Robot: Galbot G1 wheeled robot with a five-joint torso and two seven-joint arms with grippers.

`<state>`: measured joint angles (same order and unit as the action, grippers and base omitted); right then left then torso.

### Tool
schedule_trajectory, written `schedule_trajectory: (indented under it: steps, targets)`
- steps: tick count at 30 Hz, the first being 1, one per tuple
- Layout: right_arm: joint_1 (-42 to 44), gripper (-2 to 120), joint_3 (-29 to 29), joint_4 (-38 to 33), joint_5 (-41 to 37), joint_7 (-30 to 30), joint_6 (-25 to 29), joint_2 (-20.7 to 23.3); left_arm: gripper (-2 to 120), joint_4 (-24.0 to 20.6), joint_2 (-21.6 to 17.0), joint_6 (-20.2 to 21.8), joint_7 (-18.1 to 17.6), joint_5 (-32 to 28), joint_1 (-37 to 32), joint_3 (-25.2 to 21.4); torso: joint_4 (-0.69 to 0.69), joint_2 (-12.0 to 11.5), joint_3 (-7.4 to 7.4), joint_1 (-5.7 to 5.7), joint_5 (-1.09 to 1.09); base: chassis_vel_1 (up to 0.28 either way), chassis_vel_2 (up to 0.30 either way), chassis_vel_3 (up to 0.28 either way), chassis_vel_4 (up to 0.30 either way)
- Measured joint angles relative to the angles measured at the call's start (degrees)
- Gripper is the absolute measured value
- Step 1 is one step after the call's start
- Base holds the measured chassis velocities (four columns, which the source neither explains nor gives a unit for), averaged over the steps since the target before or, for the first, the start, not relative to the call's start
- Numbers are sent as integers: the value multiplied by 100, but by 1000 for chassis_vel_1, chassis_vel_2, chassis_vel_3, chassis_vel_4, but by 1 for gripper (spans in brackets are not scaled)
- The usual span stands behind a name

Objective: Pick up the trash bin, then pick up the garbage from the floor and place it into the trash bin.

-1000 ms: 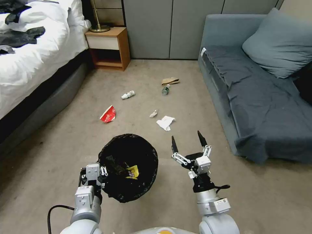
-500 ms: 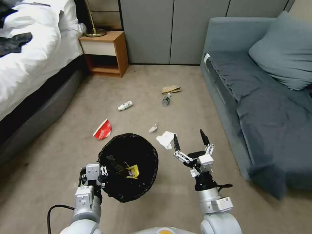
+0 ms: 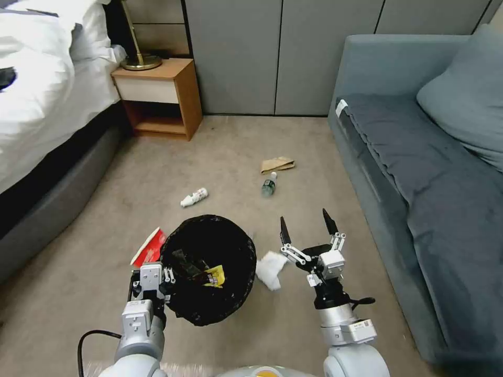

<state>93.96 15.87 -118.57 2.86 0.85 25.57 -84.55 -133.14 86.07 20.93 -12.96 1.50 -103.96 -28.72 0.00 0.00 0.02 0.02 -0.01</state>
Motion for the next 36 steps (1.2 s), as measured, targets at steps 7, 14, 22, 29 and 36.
schedule_trajectory:
  steps: [7,14,22,29,36]
  targets:
    - [10,99,-12,9,8,-19,13,-4,1,4,2,-5,0,-1,6,5,0,1,-2,-1,1,-10,-5,4,9]
    - [-15,99,11,-16,5,-24,-4,38,1,7,-20,-5,0,-13,27,-1,0,1,-2,-2,1,20,-22,-28,18]
    - [-356,99,134,-93,-70,154,-341,94,1,7,-28,-13,7,-8,44,1,1,1,-2,-2,1,0,0,0,0]
    - [-886,100,46,-204,-153,693,-1695,522,1,7,-35,-38,34,62,28,12,0,1,-2,-2,0,0,0,0,0]
    - [-1036,100,-135,-3,-536,1220,-3137,633,1,15,-18,-68,45,107,8,13,0,1,-2,-2,2,0,0,0,0]
